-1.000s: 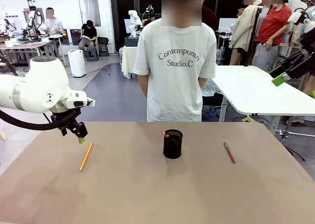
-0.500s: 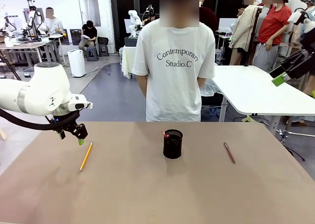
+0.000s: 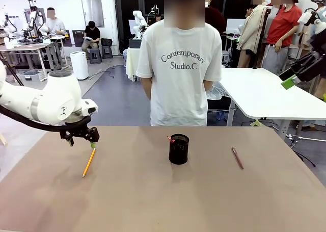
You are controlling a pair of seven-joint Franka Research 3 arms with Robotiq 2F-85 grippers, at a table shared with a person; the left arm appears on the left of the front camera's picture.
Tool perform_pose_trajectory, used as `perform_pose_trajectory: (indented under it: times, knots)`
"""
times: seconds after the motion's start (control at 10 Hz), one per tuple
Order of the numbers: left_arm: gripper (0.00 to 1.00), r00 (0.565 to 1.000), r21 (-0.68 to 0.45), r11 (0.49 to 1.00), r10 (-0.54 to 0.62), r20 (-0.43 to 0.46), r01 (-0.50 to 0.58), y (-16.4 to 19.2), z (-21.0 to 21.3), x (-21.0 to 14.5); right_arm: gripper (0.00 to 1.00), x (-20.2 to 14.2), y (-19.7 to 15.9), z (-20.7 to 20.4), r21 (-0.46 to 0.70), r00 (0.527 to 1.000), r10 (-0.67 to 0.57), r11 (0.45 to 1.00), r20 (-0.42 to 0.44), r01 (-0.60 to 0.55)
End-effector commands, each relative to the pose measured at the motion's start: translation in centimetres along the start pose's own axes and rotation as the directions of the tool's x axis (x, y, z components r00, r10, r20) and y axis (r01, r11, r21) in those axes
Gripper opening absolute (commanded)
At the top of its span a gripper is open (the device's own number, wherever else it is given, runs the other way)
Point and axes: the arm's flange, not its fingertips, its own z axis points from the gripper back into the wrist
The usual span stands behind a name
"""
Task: Place the pens into the pen holder.
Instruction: Pick up a writing instrument from the table and place it into the Pen holder.
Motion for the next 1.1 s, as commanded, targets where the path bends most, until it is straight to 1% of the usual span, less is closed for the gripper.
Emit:
perform_pose_trajectory:
  times: [0.0,0.1,0.2,0.5,0.6,0.7,1.0]
  knots:
    - [1.0,0.996,0.043,0.996,0.077,0.034,-0.078,-1.1,-1.1,1.2,1.0,0.2,0.1,0.2,0.001,1.0,0.004,1.0,0.001,-0.004]
    - [1.0,0.997,0.007,0.998,0.07,0.017,-0.07,-1.1,-0.7,1.4,1.0,0.2,0.1,0.2,0.001,1.0,0.004,1.0,0.001,-0.004]
    - [1.0,0.999,0.004,0.999,0.036,0.004,-0.036,-0.8,-0.5,0.5,1.0,0.2,0.1,0.2,0.001,1.0,0.004,1.0,0.001,-0.004]
    - [1.0,0.999,0.004,0.999,0.036,0.004,-0.036,-0.8,-0.5,0.5,1.0,0.2,0.1,0.2,0.001,1.0,0.004,1.0,0.001,-0.004]
    - [1.0,0.999,0.002,0.999,0.046,0.004,-0.046,-1.2,-0.9,0.9,1.0,0.2,0.1,0.2,0.001,1.0,0.004,1.0,0.001,-0.004]
    - [1.0,0.996,0.029,0.996,0.082,-0.021,-0.082,-1.4,-1.8,1.6,1.0,0.2,0.1,0.2,0.001,1.0,0.004,1.0,0.001,-0.004]
    - [1.0,0.993,0.056,0.992,0.115,-0.038,-0.112,-1.9,-3.9,2.5,1.0,0.2,0.1,0.2,0.001,1.0,0.004,1.0,0.001,-0.004]
